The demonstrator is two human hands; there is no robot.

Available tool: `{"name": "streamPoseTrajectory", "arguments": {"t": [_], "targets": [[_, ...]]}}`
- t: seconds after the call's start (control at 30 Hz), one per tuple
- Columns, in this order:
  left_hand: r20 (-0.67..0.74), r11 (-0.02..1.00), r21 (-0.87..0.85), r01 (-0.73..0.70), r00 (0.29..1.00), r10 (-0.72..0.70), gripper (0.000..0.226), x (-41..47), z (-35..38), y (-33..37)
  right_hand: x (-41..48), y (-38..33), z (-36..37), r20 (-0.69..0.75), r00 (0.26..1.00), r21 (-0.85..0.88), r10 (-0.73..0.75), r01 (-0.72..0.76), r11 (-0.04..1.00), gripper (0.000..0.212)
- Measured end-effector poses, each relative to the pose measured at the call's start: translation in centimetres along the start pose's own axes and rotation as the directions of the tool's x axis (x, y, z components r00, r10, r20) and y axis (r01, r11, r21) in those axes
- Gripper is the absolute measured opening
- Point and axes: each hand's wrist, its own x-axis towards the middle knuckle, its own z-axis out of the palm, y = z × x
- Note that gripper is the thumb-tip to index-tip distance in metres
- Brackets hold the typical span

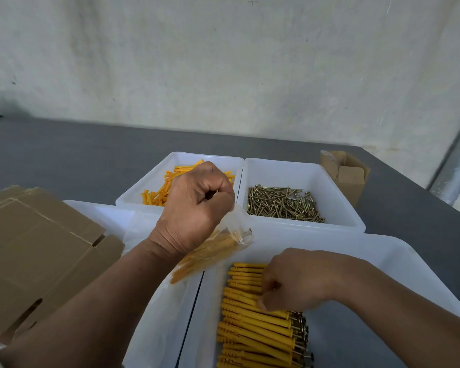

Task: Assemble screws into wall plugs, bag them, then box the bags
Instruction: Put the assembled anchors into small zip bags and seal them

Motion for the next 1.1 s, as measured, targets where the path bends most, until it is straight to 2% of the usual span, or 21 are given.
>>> {"name": "streamPoseTrajectory", "arguments": {"t": [0.1,0.47,0.63,0.8,1.0,1.1], "targets": [[0.001,1.0,0.007,0.0,1.0,0.0,0.016,0.0,0.0,0.1,-0.1,-0.1,0.0,0.034,0.999,0.032,0.026,-0.027,0.999,0.047],[-0.002,1.0,0.017,0.003,1.0,-0.003,0.015,0.0,0.0,0.1,-0.2,-0.3,-0.3,0.08,0.996,0.064,0.032,-0.037,0.997,0.035],[-0.003,1.0,0.01,0.001,1.0,-0.001,0.016,0.0,0.0,0.1,0.1,-0.5,0.0,-0.011,1.0,-0.018,0.009,-0.009,1.0,0.037],[-0.001,1.0,0.013,-0.007,1.0,0.007,0.015,0.0,-0.1,0.1,0.5,-0.4,0.3,-0.045,0.999,-0.017,-0.017,0.016,1.0,0.034],[-0.004,1.0,0.003,0.008,1.0,-0.007,0.015,0.0,-0.1,0.0,0.1,0.4,-0.6,-0.126,0.992,0.155,-0.026,0.045,0.987,0.037],[0.002,1.0,0.007,0.004,1.0,-0.004,0.017,0.0,-0.1,0.0,0.1,0.6,-0.4,-0.165,0.986,0.153,-0.039,0.064,0.986,0.033]]}}
